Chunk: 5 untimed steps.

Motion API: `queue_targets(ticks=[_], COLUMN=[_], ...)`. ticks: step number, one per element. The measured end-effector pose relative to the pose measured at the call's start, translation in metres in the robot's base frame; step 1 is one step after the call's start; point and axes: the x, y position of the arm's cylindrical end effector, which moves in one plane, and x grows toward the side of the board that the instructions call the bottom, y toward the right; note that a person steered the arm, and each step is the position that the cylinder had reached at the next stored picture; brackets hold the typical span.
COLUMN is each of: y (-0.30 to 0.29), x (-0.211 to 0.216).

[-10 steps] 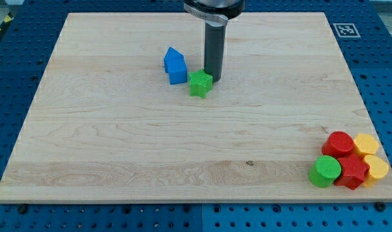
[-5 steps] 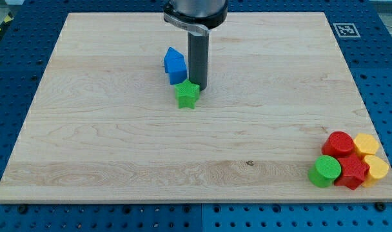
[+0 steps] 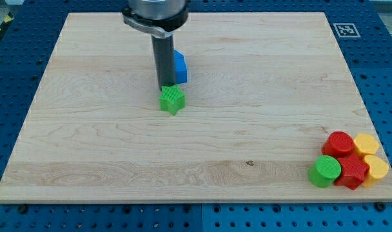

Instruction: Move the green star away from the blue blocks

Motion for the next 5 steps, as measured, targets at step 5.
queue_targets(ticks=[5], y=[-0.012], x=[0.048])
